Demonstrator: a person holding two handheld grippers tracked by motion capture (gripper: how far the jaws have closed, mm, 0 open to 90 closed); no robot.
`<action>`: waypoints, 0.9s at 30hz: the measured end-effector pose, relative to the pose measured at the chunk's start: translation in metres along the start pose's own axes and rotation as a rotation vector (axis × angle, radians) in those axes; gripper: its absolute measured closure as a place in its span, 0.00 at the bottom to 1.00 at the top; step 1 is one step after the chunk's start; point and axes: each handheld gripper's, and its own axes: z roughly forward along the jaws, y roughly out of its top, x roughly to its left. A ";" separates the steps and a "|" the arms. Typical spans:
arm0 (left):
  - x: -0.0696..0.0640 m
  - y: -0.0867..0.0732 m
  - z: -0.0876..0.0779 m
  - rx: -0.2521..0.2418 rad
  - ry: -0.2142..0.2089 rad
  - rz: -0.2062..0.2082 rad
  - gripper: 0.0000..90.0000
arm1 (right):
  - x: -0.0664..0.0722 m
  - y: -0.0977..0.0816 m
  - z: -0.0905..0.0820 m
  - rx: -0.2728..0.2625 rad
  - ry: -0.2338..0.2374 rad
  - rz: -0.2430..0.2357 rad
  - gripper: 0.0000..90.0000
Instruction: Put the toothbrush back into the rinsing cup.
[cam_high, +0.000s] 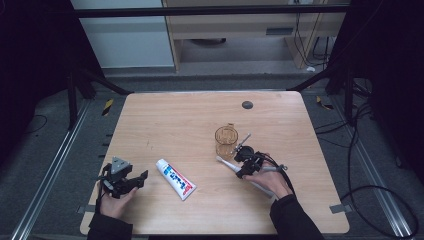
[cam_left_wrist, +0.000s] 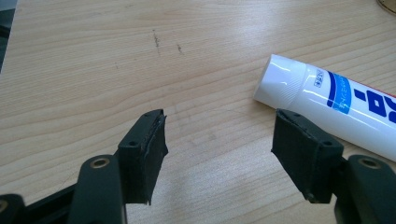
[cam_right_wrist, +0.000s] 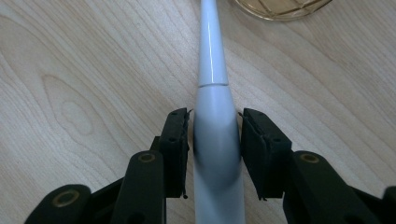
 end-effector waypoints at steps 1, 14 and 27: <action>0.000 0.000 0.000 0.000 0.000 0.001 0.38 | 0.000 0.000 0.001 0.004 0.001 0.008 0.69; 0.000 0.000 0.000 0.000 -0.001 0.000 0.38 | 0.000 -0.001 0.003 0.027 -0.012 0.003 0.74; 0.000 0.000 0.000 -0.001 -0.001 -0.002 0.38 | 0.001 -0.002 -0.002 0.012 0.001 0.013 0.75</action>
